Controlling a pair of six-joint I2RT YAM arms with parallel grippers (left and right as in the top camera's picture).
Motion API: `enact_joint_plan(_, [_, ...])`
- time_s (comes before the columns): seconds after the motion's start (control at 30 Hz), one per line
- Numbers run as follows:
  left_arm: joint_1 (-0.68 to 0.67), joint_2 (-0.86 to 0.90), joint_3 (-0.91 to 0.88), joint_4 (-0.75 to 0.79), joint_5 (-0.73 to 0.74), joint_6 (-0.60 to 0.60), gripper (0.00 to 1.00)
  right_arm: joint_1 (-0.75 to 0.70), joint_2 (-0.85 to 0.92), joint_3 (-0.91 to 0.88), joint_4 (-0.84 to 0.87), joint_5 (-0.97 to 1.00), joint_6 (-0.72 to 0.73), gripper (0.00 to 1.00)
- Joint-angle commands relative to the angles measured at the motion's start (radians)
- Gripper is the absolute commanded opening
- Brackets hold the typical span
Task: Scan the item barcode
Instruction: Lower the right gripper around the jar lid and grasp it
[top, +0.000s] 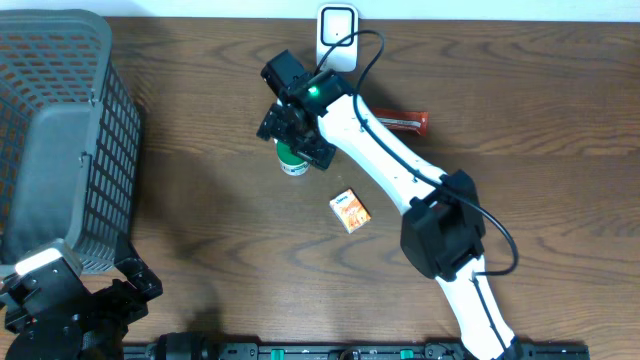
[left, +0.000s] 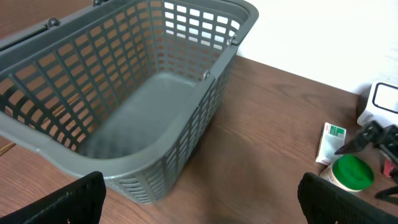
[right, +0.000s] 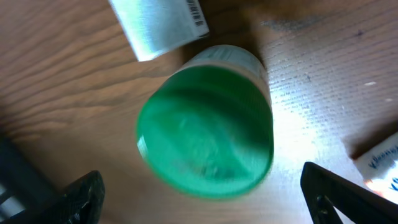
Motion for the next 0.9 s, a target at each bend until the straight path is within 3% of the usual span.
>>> enact_joint_plan(0.0, [0.003, 0.002, -0.006, -0.002, 0.006, -0.008, 1.0, -0.003, -0.002, 0.024, 0.008, 0.001, 0.013, 0.98])
enact_joint_plan(0.87, [0.003, 0.002, -0.006, -0.002, 0.006, -0.008, 1.0, -0.028, 0.101, 0.023, 0.019, -0.008, 0.008, 0.99])
